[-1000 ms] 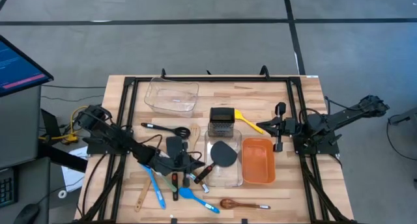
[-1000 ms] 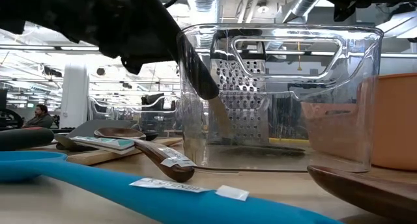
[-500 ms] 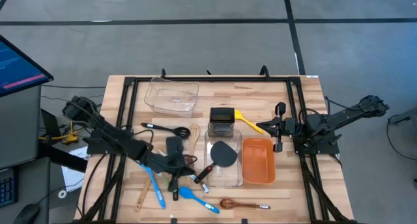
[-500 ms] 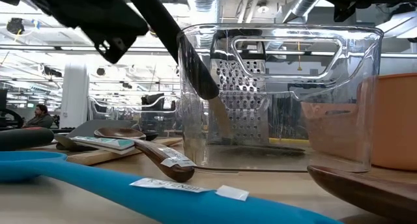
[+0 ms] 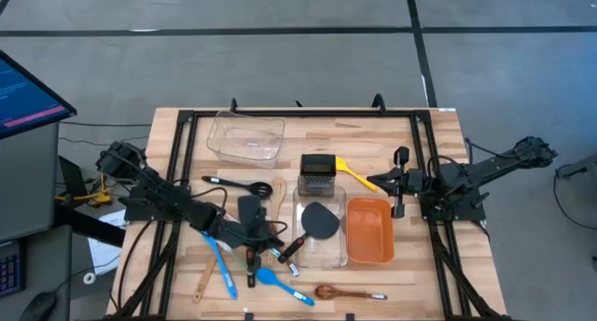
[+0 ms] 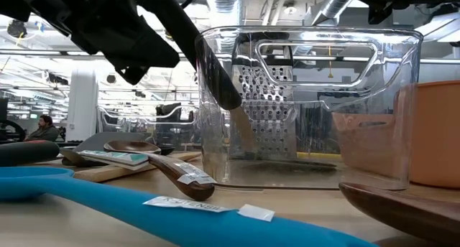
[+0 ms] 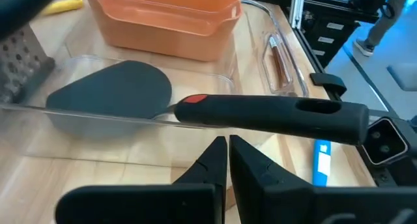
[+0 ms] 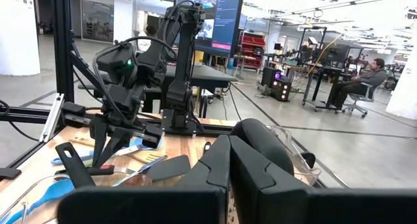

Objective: Pick & Place Kitchen Items
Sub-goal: Put the top black spatula into the bottom transparent bin

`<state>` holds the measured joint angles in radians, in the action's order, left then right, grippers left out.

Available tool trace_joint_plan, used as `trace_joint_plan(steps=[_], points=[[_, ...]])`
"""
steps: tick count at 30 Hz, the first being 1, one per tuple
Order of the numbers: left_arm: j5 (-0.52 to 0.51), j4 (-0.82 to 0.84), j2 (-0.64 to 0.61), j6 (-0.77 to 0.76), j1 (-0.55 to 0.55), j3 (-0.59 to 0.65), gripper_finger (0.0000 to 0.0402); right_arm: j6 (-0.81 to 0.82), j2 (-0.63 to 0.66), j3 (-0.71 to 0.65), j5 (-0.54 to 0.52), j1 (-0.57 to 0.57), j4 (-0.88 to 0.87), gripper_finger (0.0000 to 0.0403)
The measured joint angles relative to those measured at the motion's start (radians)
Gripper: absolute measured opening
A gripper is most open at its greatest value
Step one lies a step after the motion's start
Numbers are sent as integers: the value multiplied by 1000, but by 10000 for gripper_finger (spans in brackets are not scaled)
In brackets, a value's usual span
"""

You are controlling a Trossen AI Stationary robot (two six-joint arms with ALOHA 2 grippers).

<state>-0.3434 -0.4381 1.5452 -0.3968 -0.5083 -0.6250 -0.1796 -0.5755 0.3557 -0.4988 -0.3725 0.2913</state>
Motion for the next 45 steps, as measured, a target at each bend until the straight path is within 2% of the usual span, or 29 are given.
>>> trace_joint_plan(steps=[26,32,37,45], points=[[86,-157,25,26,-21,-1,3,-4,0,0,0,0,0,0],[17,-157,28,57,-16,-3,3,-4,0,0,0,0,0,0],[26,-119,-3,70,-19,-3,3,-4,0,0,0,0,0,0],[83,15,-31,-60,-19,-3,3,-4,0,0,0,0,-1,0]])
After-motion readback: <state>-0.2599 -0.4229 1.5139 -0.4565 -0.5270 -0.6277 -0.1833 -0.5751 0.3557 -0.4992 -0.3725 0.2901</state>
